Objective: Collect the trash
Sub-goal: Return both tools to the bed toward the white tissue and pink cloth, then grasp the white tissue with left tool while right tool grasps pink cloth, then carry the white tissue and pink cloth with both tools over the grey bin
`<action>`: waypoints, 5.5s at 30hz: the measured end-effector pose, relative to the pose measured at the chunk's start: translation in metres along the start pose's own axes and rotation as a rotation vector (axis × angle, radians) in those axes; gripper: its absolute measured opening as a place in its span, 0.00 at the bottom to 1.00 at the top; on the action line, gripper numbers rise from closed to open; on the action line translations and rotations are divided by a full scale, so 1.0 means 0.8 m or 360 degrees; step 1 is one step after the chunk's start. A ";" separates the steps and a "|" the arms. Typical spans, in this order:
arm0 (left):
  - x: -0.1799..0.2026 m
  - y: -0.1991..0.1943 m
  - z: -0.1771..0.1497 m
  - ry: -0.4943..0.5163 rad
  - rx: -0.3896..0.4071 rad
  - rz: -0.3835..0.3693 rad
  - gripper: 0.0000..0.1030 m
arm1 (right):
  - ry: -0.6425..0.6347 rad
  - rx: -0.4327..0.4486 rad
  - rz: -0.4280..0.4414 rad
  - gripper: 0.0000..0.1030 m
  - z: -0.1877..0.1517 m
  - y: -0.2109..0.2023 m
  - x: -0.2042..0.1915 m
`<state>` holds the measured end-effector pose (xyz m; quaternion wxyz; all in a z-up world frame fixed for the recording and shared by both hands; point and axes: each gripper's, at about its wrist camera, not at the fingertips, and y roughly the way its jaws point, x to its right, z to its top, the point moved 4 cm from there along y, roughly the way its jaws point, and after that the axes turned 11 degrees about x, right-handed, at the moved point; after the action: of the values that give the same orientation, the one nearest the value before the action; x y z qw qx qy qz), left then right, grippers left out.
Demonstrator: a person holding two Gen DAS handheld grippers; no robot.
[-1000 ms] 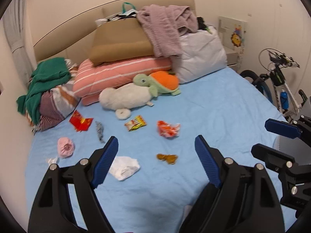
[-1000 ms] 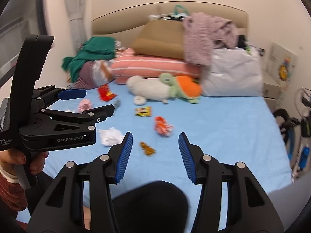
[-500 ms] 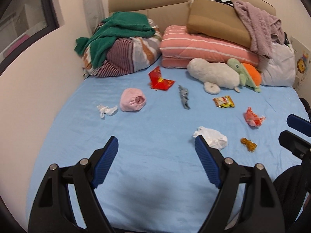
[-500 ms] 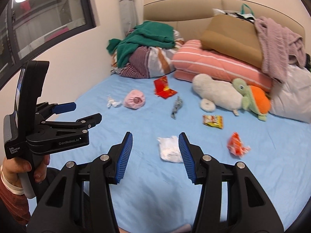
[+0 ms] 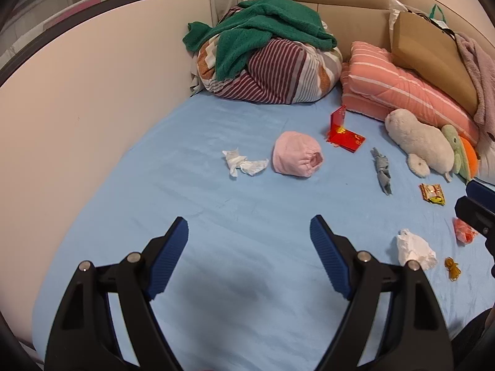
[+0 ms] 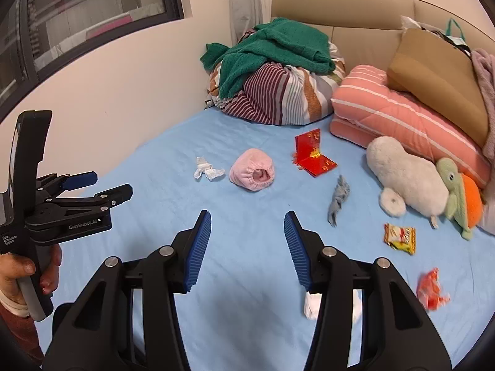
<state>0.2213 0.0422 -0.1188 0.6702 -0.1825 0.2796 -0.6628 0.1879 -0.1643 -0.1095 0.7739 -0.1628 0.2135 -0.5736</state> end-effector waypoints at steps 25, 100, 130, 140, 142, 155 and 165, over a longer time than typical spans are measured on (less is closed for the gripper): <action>-0.075 0.302 0.013 -0.0045 -0.0179 0.0040 0.79 | 0.0013 -0.0205 0.0026 0.46 -0.013 0.349 -0.003; 0.050 -0.087 -0.064 0.0200 0.0064 -0.0371 0.08 | 0.0079 -0.0042 -0.0088 0.08 -0.050 -0.053 -0.030; 0.444 -0.335 -0.110 0.0962 0.0332 -0.1222 0.08 | 0.0532 0.0276 -0.1233 0.08 -0.205 -0.561 0.236; 0.598 -0.445 -0.146 0.1241 0.0458 -0.1624 0.08 | 0.0711 0.0309 -0.1659 0.08 -0.270 -0.720 0.276; 0.626 -0.465 -0.154 0.1292 0.0466 -0.1712 0.08 | 0.0746 0.0312 -0.1733 0.08 -0.281 -0.748 0.281; 0.758 -0.571 -0.196 0.1528 0.0478 -0.2079 0.08 | 0.0870 0.0294 -0.2018 0.08 -0.318 -0.858 0.311; 0.812 -0.609 -0.228 0.1641 0.0461 -0.2198 0.08 | 0.0877 0.0244 -0.2085 0.08 -0.323 -0.878 0.333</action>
<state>-0.2971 -0.6050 -0.0468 -0.0748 0.0984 0.2878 -0.9497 -0.4537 -0.6239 -0.0202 0.1973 -0.0519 0.2188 -0.9542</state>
